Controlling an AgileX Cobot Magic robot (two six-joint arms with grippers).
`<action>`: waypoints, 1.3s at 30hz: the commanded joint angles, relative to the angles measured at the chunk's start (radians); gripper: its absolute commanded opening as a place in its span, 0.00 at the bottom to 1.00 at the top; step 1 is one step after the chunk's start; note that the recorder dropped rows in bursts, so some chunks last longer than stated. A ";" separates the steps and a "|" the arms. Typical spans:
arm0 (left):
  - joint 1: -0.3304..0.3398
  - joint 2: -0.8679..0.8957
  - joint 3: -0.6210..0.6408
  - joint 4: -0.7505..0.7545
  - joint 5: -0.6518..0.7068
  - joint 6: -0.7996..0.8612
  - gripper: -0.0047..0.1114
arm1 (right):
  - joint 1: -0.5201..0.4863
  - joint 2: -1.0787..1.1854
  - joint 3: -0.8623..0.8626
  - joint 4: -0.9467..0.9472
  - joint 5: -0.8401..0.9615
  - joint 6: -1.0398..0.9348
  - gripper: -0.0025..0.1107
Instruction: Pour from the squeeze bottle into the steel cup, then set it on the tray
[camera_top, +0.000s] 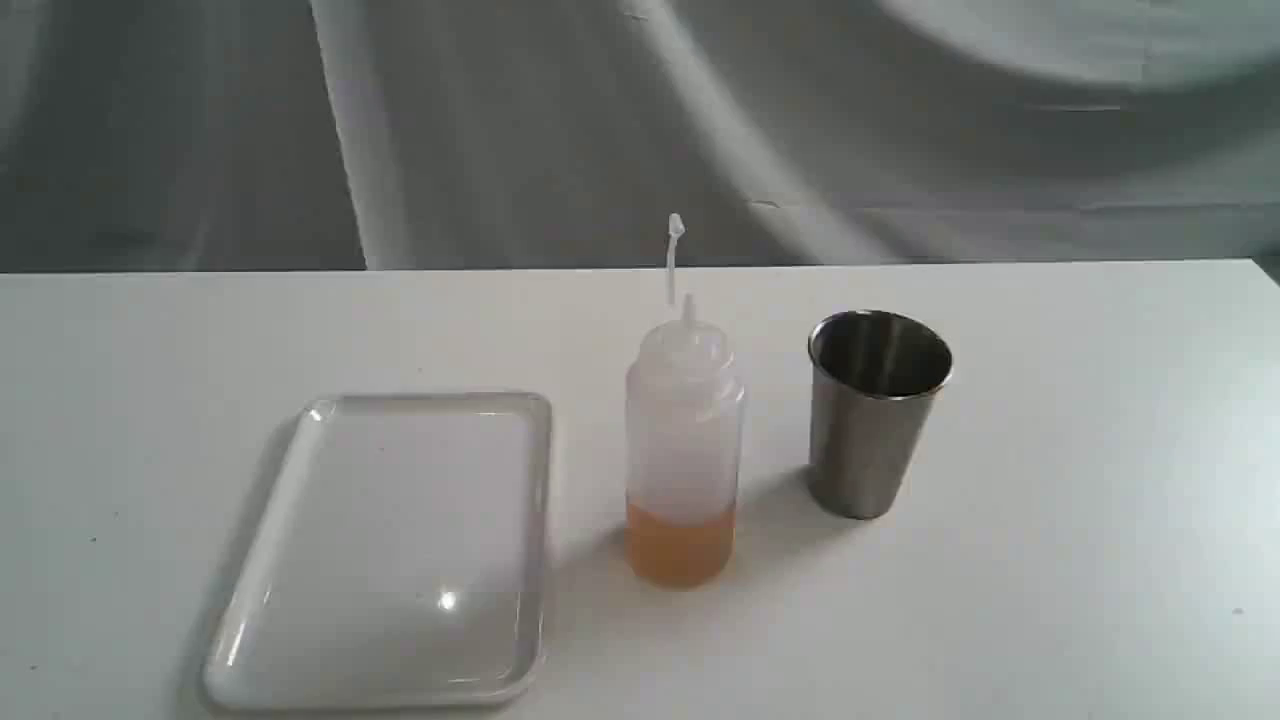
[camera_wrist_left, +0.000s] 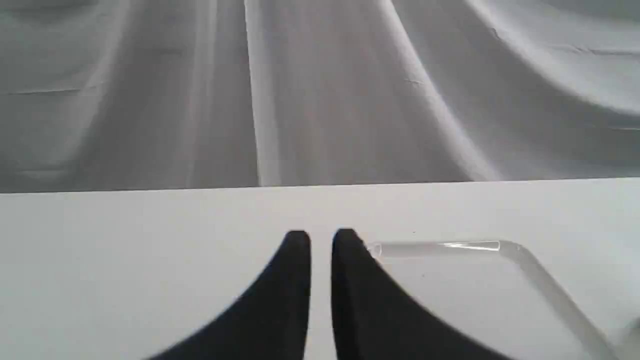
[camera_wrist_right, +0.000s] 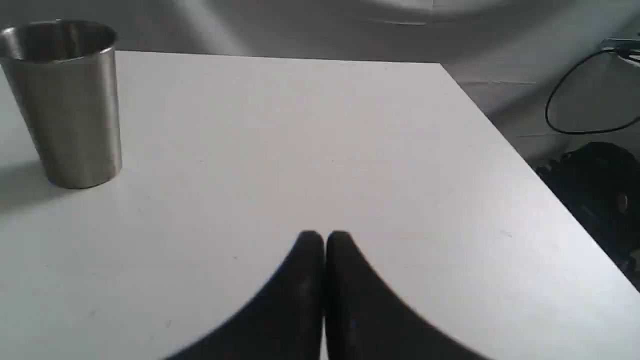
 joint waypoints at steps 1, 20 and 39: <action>0.001 -0.005 0.004 -0.003 -0.002 -0.003 0.11 | -0.007 -0.006 0.003 0.002 -0.004 -0.005 0.02; 0.001 -0.005 0.004 -0.003 -0.002 -0.005 0.11 | -0.007 -0.006 0.003 0.002 -0.004 -0.005 0.02; 0.001 -0.005 0.004 -0.003 -0.002 -0.004 0.11 | -0.007 -0.006 -0.186 0.093 -0.082 -0.026 0.02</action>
